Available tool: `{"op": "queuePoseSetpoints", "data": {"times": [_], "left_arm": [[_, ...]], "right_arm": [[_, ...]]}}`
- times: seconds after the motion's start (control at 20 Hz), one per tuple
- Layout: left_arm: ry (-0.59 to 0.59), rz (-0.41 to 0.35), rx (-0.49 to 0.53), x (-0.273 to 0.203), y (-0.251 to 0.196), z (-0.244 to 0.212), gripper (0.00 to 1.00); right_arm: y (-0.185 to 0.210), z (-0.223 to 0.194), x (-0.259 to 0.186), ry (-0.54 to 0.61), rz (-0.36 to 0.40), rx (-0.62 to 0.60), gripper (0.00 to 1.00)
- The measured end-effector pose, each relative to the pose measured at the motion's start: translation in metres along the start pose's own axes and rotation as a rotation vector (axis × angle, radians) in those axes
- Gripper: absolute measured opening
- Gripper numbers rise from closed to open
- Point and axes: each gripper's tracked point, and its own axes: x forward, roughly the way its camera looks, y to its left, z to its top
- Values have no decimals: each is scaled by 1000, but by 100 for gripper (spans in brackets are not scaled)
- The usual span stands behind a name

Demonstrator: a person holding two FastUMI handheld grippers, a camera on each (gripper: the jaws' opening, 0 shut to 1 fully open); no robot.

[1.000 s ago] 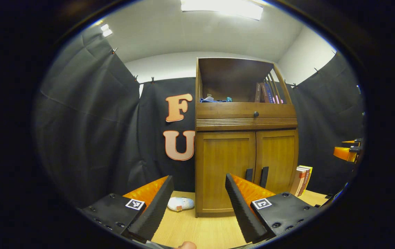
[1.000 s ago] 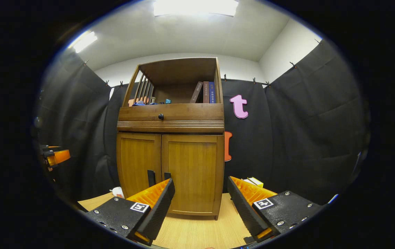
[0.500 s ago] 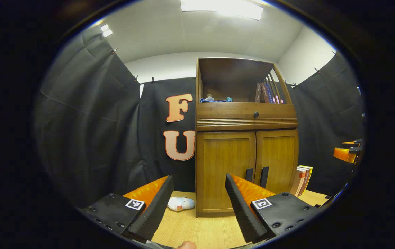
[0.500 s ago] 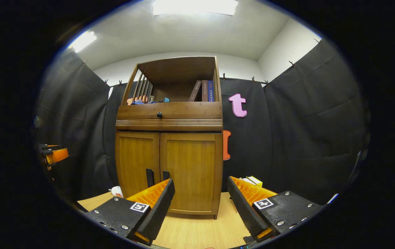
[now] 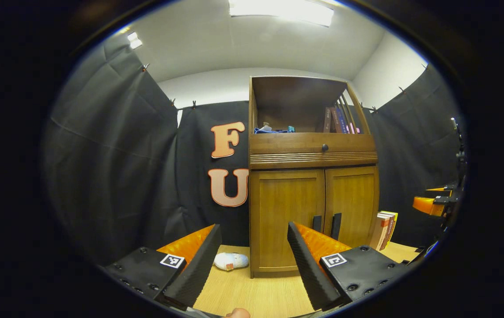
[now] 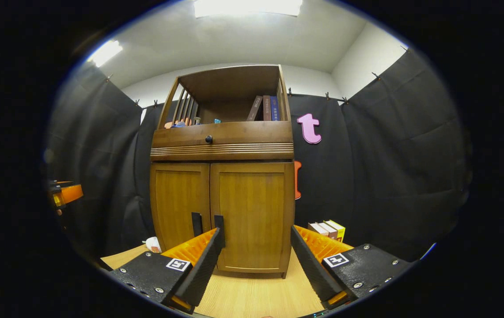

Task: Open the right door of the double-door shoe cabinet with the right hand, and open the left door with the left hand.

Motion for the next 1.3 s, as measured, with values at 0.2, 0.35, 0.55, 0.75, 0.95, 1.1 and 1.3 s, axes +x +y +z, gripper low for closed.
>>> {"op": "queuePoseSetpoints", "data": {"times": [0.2,0.35,0.55,0.75,0.95,1.1,1.3], "left_arm": [[14,-41,-12,-7,-2,-5,99],[4,-37,-10,-24,9,-4,99],[16,-20,-15,-23,29,-11,97],[17,12,-28,-27,58,-18,97],[13,40,-52,-26,83,-20,97],[4,67,-42,-23,98,-18,99],[-9,71,-37,-19,100,-17,97]], "right_arm": [[22,-23,41,-20,-13,2,94],[46,-48,81,0,-1,27,94],[79,-76,136,-3,31,0,94],[99,-110,187,12,36,-1,94],[103,-146,224,84,9,32,94],[107,-163,247,115,7,62,93],[110,-168,269,120,-15,59,77]]}}
